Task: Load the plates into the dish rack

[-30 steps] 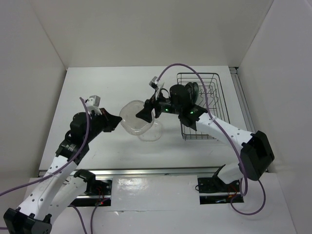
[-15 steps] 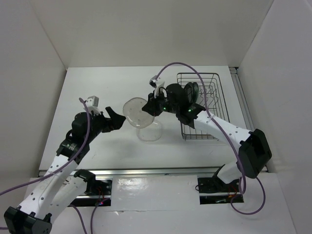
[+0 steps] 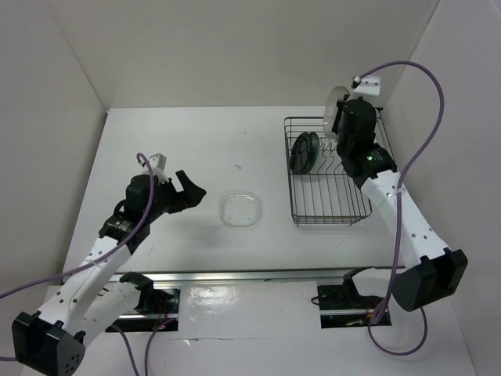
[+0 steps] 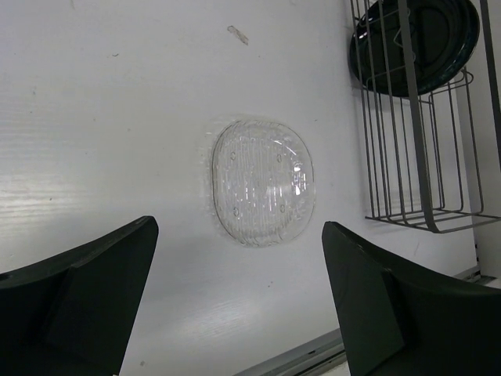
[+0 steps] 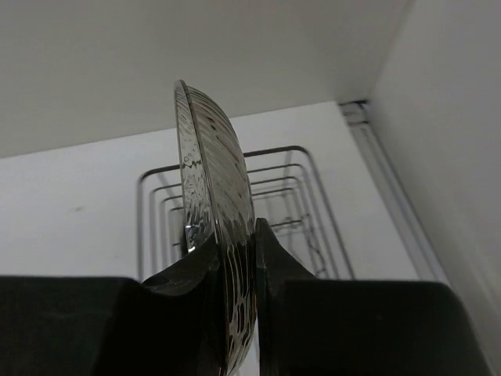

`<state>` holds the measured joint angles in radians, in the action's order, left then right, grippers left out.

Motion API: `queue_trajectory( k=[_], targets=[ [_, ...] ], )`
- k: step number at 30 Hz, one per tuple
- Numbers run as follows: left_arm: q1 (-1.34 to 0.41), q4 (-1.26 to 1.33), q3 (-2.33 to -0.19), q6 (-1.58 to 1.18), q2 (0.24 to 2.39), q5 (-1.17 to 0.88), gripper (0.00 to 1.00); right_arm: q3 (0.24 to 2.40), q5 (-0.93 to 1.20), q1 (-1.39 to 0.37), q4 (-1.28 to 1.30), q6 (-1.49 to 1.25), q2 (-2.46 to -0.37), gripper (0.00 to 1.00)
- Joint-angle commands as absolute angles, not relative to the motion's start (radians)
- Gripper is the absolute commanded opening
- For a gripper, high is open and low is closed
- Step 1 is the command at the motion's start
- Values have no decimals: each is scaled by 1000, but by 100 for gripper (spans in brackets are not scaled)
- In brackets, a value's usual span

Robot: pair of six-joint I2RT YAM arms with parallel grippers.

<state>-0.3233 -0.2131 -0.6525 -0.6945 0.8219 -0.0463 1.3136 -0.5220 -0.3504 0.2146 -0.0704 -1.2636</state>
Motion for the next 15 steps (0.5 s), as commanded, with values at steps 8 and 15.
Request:
queue_trajectory(
  k=[8,15],
  targets=[
    [-325,-187,-669,-733,838,-112,100,1318,-486,-163,236,-49,-1387,0],
    [-325,-187,-669,-733,818,-112,100,1318,-436,-152,213,-49,-1466,0]
  ],
)
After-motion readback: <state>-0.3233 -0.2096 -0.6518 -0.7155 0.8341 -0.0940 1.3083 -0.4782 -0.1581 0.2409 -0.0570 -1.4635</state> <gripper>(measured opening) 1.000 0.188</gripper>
